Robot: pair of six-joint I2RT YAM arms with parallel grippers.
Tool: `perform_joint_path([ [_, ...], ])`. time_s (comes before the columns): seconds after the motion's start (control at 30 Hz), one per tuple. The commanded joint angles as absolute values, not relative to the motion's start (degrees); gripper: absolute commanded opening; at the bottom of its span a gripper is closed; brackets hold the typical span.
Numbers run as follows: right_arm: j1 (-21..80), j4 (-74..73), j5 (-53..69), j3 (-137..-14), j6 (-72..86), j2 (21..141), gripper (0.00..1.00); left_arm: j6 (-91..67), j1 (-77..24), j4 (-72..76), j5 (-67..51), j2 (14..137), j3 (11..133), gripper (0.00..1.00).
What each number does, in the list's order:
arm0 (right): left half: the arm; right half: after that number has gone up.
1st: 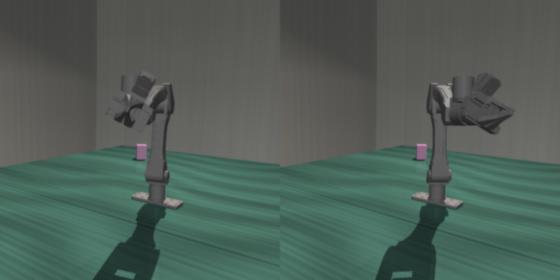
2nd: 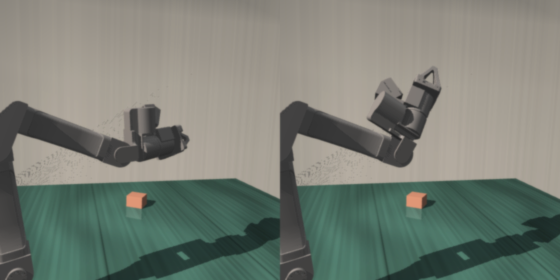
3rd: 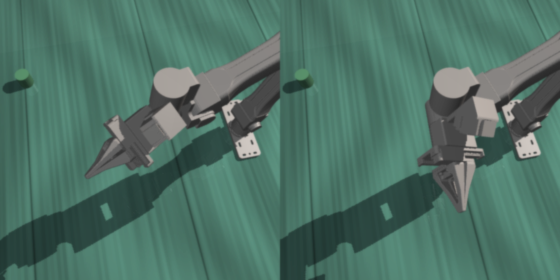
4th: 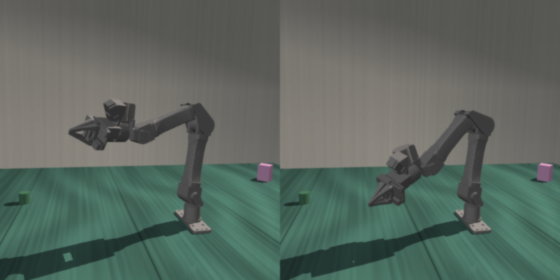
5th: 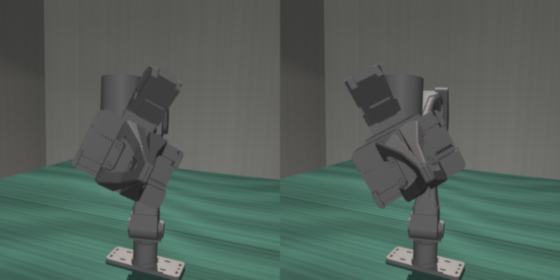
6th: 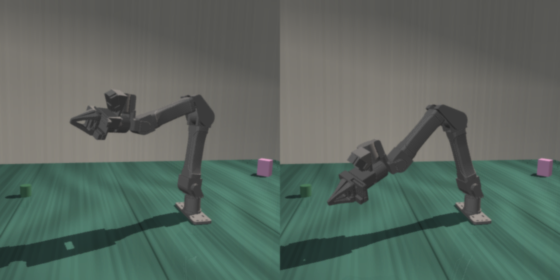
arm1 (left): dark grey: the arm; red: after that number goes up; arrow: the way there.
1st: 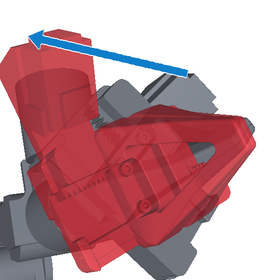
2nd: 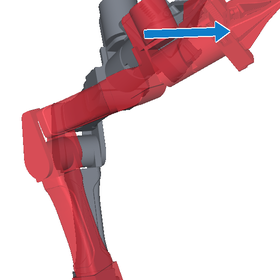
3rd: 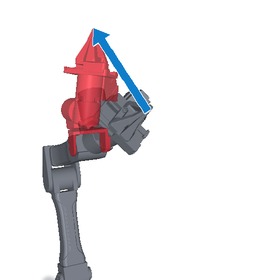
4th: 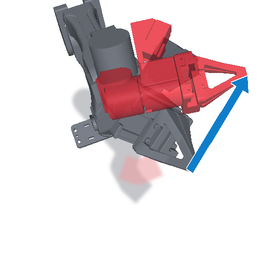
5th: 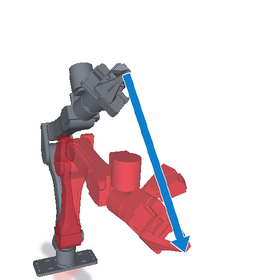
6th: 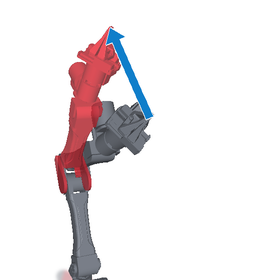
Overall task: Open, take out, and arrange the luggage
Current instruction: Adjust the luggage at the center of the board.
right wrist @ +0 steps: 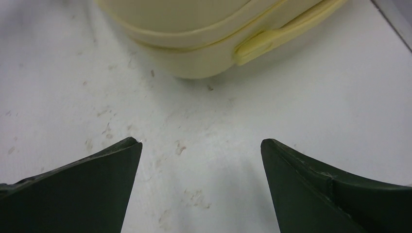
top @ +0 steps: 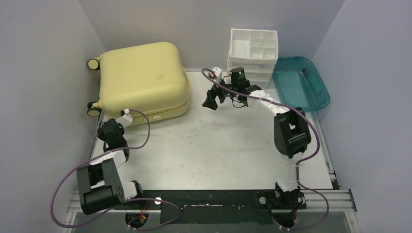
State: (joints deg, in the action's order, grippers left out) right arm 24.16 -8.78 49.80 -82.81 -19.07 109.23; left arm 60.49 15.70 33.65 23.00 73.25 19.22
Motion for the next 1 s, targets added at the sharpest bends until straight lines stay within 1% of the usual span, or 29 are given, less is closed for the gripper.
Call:
perform_joint_path([
  [0.0,24.5,2.3,42.7,-95.8,0.3,116.1,0.99,54.6,18.2,26.9,21.3,68.9,23.2,0.00],
  [0.13,24.8,1.8,37.1,-107.1,6.7,126.4,0.96,51.6,19.1,12.7,10.7,59.7,24.4,0.00],
  [0.2,24.8,0.9,36.6,-112.1,9.6,130.9,0.94,51.4,19.1,3.7,4.0,54.0,25.1,0.00],
  [0.27,24.9,2.2,36.0,-113.7,11.3,132.9,0.90,52.3,19.1,-8.2,-3.2,48.6,26.8,0.00],
  [0.3,25.1,2.1,36.1,-114.8,11.3,133.9,0.89,52.1,19.1,-12.8,-5.9,46.1,27.7,0.00],
  [0.37,25.1,0.9,35.4,-117.8,11.6,136.2,0.83,51.1,19.2,-20.7,-9.8,42.4,29.5,0.00],
  [0.43,24.6,1.3,33.8,-119.6,12.8,137.9,0.83,49.3,20.2,-27.4,-12.8,41.0,31.3,0.00],
  [0.53,24.0,4.3,35.1,-121.3,14.4,140.3,0.83,46.8,21.4,-30.6,-13.5,39.1,31.2,0.00],
  [0.77,24.2,9.7,35.9,-127.1,17.6,145.1,0.81,43.3,22.0,-30.3,-9.4,35.9,29.1,0.00],
  [0.97,26.9,9.1,29.8,-134.1,14.7,150.2,0.78,41.1,23.1,-30.8,-11.3,36.3,31.4,0.00],
])
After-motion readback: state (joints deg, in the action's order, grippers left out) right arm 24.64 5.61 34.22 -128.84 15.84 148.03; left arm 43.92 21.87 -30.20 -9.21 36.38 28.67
